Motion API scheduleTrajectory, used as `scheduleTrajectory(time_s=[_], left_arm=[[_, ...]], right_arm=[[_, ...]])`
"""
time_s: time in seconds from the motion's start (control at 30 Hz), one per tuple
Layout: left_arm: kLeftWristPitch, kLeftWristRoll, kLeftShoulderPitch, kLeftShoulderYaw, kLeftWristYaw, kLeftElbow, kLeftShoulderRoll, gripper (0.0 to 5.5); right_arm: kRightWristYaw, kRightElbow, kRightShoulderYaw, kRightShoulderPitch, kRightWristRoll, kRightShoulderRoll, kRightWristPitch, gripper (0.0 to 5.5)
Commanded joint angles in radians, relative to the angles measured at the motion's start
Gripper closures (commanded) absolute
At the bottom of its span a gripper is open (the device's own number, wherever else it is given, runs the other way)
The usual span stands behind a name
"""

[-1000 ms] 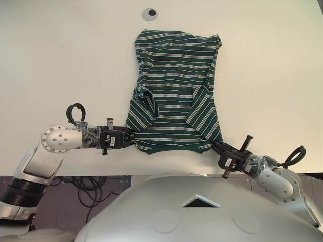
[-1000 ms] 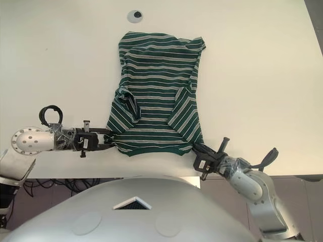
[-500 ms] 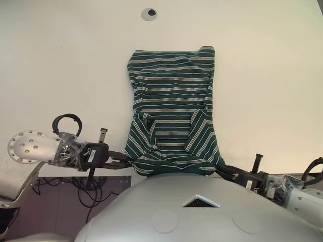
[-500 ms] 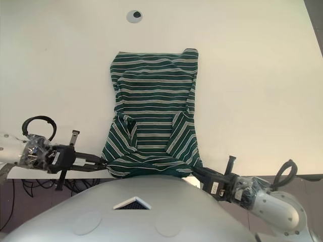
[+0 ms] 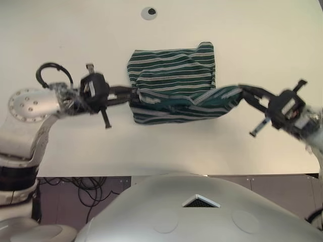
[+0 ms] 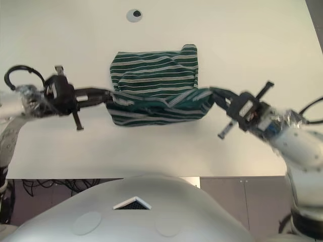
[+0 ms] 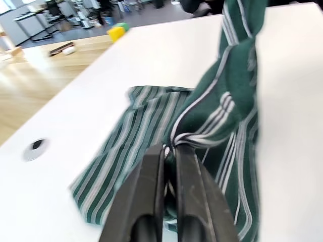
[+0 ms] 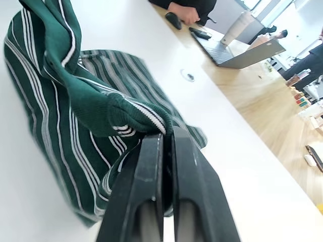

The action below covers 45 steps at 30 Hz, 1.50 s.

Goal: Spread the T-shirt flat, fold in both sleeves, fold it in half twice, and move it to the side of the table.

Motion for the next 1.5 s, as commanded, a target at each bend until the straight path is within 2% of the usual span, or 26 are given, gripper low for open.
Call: scheduleTrajectory(time_s=[0.03,0.17,0.3,0.33,0.37,0.4,0.57,0.7,0.87,0.93,1.03,1.13,1.2,1.23,1.33,1.5], left_arm=[[0.056,0.078,-0.176,-0.071,0.081,0.189,-0.112,5.42],[0.046,0.137,-0.311,-0.097,0.126,0.386,-0.209,5.42],[-0.004,0.217,-0.407,-0.119,0.179,0.571,-0.290,5.42],[-0.016,0.232,-0.428,-0.121,0.188,0.612,-0.309,5.42],[-0.031,0.248,-0.450,-0.124,0.198,0.662,-0.328,5.14],[-0.049,0.269,-0.472,-0.129,0.209,0.718,-0.344,4.95],[-0.176,0.372,-0.540,-0.132,0.292,0.959,-0.396,4.21],[-0.330,0.466,-0.608,-0.127,0.470,1.207,-0.456,4.21],[-0.508,0.609,-0.655,-0.154,0.674,1.358,-0.435,4.21],[-0.596,0.580,-0.616,-0.145,0.609,1.271,-0.442,4.17],[-0.606,0.506,-0.513,-0.155,0.447,1.048,-0.447,4.66],[-0.424,0.414,-0.363,-0.216,0.244,0.713,-0.416,5.06],[-0.316,0.398,-0.278,-0.267,0.153,0.545,-0.379,5.46],[-0.272,0.408,-0.244,-0.289,0.127,0.484,-0.360,5.49],[-0.185,0.460,-0.182,-0.344,0.089,0.382,-0.321,5.49],[-0.118,0.595,-0.153,-0.428,0.087,0.434,-0.270,5.49]], right_arm=[[-0.056,0.205,0.135,-0.234,-0.059,0.093,0.030,5.50],[-0.065,0.494,0.239,-0.415,-0.108,0.187,-0.002,5.50],[-0.068,0.758,0.275,-0.555,-0.151,0.256,-0.077,5.50],[-0.067,0.801,0.276,-0.578,-0.154,0.267,-0.091,5.50],[-0.067,0.856,0.276,-0.604,-0.156,0.281,-0.105,5.50],[-0.074,0.920,0.273,-0.633,-0.161,0.300,-0.117,5.15],[-0.128,1.194,0.253,-0.747,-0.178,0.385,-0.218,4.33],[-0.241,1.372,0.190,-0.812,-0.169,0.457,-0.313,4.33],[-0.334,1.467,0.174,-0.816,-0.216,0.453,-0.405,4.33],[-0.286,1.418,0.224,-0.769,-0.251,0.452,-0.441,4.52],[-0.243,1.396,0.296,-0.728,-0.312,0.453,-0.451,5.06],[-0.229,1.424,0.315,-0.722,-0.337,0.458,-0.445,5.48],[-0.217,1.436,0.330,-0.724,-0.351,0.464,-0.440,5.50],[-0.214,1.451,0.341,-0.729,-0.362,0.469,-0.437,5.50],[-0.220,1.514,0.368,-0.753,-0.401,0.474,-0.427,5.50],[-0.182,1.503,0.423,-0.733,-0.459,0.438,-0.382,5.50]])
